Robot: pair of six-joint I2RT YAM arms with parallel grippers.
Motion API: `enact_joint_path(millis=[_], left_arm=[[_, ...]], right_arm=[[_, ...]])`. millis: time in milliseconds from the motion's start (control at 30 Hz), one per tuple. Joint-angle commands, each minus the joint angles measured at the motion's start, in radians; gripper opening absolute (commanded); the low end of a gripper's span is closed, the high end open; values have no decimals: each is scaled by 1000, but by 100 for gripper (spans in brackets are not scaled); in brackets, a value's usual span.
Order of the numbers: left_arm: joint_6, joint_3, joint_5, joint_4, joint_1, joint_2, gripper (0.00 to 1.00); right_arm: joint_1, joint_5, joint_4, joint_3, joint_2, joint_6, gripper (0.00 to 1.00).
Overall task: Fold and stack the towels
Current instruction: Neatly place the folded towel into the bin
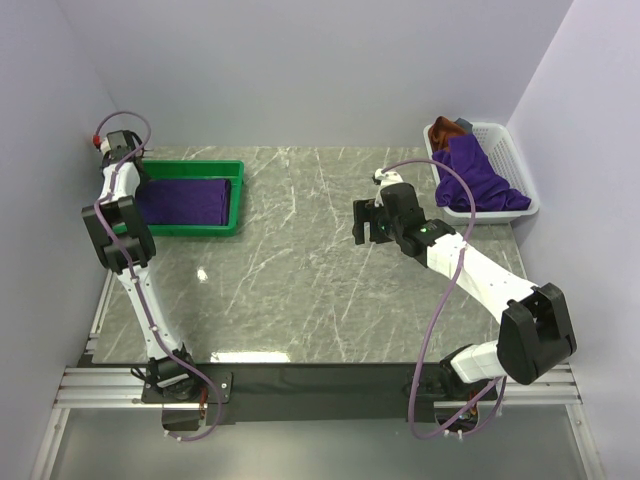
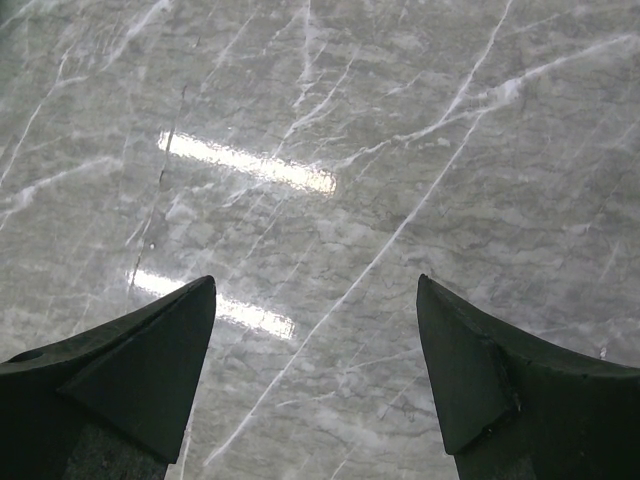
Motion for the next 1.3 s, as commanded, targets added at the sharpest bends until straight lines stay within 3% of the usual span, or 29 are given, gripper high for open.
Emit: enact_joint_path(millis=[0,100,133,167,233,267,633,1100,1267], left_arm=[[71,48,-59,14,-16,-22,19],[73,54,-76,3,-32,-34,35],[66,51,-73,3,-36,-45,49],[56,38,-61,1,-39,-70,55],[14,17,-41,0,-37,-121,67],[1,-4,-35,-5,-37,-135,68],[-180,-164,-111,-155,-26,-227,49],[-256,-241,-120,-167,15,-177,48],[-260,-242,-97,-164,17,-149,39]], right_arm=[[6,-10,19,7,2,-8,87],[4,-10,17,7,-3,-8,87],[6,-8,19,7,-6,-8,87],[4,-10,20,5,-7,-6,87],[6,-13,31,2,-14,-3,87],[9,-16,33,1,-18,0,87],[14,-42,72,-56,-66,21,87],[15,-48,76,-77,-80,23,87],[15,-48,82,-76,-78,24,87]])
